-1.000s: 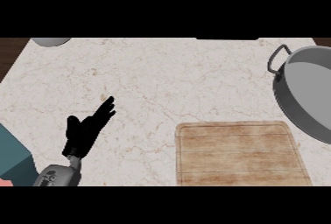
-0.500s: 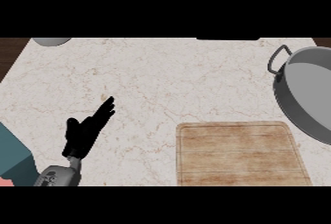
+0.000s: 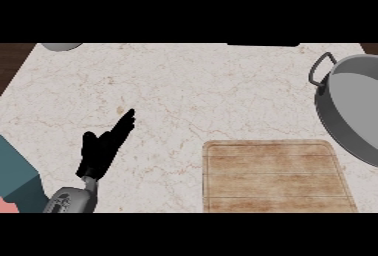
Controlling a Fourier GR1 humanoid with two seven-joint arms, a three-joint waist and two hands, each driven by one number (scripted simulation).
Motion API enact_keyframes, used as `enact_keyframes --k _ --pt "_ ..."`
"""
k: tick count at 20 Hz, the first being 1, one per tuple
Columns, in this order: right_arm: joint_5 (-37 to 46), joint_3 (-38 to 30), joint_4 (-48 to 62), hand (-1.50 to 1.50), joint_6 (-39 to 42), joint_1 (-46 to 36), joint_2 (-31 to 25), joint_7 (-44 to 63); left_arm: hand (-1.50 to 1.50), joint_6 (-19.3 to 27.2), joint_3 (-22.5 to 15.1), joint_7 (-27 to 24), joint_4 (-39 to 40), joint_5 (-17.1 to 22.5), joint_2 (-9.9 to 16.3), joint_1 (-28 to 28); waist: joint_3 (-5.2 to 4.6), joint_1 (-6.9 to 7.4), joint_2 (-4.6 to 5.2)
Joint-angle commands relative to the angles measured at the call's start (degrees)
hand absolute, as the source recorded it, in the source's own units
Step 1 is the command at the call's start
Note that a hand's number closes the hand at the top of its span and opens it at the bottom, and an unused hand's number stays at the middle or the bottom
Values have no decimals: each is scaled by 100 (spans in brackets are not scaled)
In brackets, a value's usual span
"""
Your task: Pick the bell pepper from the cutting board and place it in the pot
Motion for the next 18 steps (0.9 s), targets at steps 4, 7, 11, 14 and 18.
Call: enact_keyframes --k 4,7,11,14,18 --pt "1561 1054 167 150 -880 -545 124 750 0 -154 11 302 -126 87 81 66 -8 98 40" --pt "1951 1383 563 150 -612 -843 447 1120 0 -257 149 205 34 127 160 -89 -8 50 42" --pt "2135 1670 1107 150 382 -1118 775 1979 0 -26 -121 189 -109 -28 -171 96 -9 123 48" --pt "2285 1738 1512 -150 454 -1189 1144 2329 0 -56 62 82 96 -33 -44 10 -5 45 52" --pt "2069 1353 1815 -150 162 -1616 1574 1859 0 -247 263 69 184 73 114 -66 0 -9 37"
